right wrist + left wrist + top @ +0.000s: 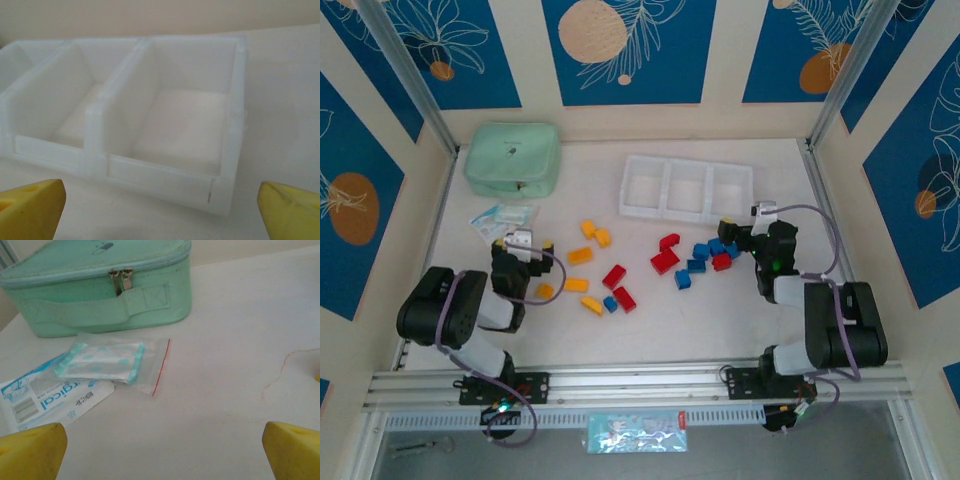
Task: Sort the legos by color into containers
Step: Pick up the lego from the center of the table.
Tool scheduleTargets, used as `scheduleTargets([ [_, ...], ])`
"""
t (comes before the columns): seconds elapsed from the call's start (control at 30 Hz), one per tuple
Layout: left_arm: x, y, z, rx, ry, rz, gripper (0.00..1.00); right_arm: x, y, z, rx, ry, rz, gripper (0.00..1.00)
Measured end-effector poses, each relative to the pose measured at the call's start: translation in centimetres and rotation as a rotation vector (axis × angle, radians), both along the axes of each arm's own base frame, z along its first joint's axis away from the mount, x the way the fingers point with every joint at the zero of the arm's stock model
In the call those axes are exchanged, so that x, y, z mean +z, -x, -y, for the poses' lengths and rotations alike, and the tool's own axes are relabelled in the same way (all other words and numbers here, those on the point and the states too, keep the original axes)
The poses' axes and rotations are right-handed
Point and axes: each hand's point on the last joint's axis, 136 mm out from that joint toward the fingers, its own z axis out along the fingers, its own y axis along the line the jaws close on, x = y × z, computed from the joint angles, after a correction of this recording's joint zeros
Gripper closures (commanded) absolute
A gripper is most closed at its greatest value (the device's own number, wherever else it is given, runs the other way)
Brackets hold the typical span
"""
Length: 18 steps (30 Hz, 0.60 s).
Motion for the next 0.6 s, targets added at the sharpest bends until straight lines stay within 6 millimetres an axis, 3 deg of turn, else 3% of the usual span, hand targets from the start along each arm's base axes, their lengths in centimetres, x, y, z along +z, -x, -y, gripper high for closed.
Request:
scheduleTargets([
  [0.23,5.5,-0.2,0.3,-0.018,0.018,0.122,0.00,2.7,1.1,1.0,-0.074,-0.050,0.018,0.01],
  [0.37,9.2,-0.7,0.6,-0.029,0.030,0.170,0.00,3.7,1.9,2.5,-0.170,-0.144,-0.018,0.01],
  [0.5,10.8,0.1,0.0,0.018,0.125,0.188,0.00,5.8,2.6,4.1,-0.242,-0.244,-0.010,0.01],
  [0.6,11.4,1.0,-0.8,0.072,0.211,0.173,0.00,5.6,3.4,4.8,-0.272,-0.336,-0.050,0.01],
])
